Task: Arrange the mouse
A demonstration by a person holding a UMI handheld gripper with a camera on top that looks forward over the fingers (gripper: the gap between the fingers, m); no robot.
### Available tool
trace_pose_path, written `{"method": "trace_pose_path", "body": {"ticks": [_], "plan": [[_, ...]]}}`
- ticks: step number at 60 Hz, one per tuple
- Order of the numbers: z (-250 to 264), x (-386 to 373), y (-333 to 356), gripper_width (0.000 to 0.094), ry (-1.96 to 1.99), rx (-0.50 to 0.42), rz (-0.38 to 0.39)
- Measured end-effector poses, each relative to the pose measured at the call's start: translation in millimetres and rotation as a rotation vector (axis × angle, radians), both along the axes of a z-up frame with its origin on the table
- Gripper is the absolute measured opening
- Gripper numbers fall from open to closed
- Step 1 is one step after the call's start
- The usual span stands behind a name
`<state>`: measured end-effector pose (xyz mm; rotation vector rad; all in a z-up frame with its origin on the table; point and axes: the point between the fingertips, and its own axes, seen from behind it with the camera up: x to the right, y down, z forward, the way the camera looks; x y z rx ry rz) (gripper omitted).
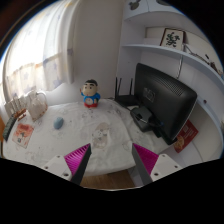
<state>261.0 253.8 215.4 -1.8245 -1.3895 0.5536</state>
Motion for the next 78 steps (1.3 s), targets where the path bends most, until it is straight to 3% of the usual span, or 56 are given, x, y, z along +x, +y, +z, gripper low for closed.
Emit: {"method": "trace_pose_path", "body": {"ticks": [13,38,78], "plan": [[-32,-37,-50,0.0848,-0.009,-0.022,0.065],[-80,-98,-238,0.0854,-0.020,-0.125,0.318],[-211,-314,-257,0.0854,0.079,-0.050,0.265]]}}
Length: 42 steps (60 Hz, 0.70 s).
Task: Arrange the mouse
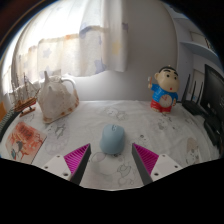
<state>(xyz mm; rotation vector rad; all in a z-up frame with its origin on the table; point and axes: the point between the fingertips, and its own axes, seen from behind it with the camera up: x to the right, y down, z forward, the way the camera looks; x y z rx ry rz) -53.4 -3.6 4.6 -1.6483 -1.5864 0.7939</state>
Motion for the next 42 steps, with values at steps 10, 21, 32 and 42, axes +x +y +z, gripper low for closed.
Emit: {"method": "trace_pose_path", "body": {"ticks": [10,21,32,42], "plan": [[-15,-37,6,0.0854,0.001,0.005,-0.007],[-18,-59,5,0.0852,-0.006,-0.013,-0.002],[-20,-63,0,0.0806,-0.021,-0.029,0.015],[2,-65,9,0.0400,0.007,0.068,0.005]]}}
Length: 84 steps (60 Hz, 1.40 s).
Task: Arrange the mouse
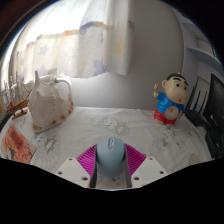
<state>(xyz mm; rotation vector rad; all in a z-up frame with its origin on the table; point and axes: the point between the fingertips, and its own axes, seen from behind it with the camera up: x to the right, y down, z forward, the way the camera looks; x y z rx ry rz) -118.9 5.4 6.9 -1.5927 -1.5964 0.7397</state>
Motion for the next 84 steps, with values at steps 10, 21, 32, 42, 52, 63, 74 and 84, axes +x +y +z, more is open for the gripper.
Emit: {"method": "trace_pose_path", "body": {"ticks": [10,21,32,42,52,63,74,84], "plan": [[53,19,-57,0.0400,-0.008,-0.091,0.038],[92,72,-205,0.0401,-0.034,-0.203,0.213],[55,103,-328,0.0399,-0.074,-0.216,0.328],[-2,112,-355,0.0427,-0.128,-0.135,0.330],[-9,114,-345,0.0762,-0.115,-0.058,0.322],[56,147,-321,0.0850,-0.173,-0.114,0.277],[147,203,-259,0.0850,-0.223,-0.129,0.229],[201,236,-207,0.0851,-0.177,-0.088,0.224]]}}
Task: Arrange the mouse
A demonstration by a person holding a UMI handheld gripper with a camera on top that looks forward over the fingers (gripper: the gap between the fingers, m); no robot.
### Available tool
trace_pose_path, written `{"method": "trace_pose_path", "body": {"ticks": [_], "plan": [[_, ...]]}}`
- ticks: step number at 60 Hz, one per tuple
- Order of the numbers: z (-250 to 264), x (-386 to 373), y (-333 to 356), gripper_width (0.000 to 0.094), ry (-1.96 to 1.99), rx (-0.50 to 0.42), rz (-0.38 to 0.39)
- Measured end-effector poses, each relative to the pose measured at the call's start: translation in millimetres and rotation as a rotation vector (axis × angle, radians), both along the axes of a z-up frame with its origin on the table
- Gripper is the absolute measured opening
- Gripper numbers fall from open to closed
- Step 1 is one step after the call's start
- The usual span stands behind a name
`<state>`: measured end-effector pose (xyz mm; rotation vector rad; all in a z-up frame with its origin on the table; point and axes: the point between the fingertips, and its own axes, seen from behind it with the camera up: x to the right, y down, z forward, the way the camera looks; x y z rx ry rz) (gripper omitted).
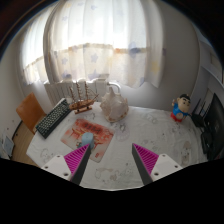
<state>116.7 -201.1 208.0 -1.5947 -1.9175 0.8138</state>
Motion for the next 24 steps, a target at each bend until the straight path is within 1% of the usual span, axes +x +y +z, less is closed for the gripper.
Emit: {"method": "trace_pose_path", "body": {"ticks": [3,7,17,24], "plan": [[8,8,16,0.0851,0.015,0.015,-0.012],[14,18,33,0.0852,0.017,-0.003,-0.028],[22,30,88,0.0852,0.040,0.015,-0.109],[26,43,117,0.0851,0.053,0.002,-0.145]]}}
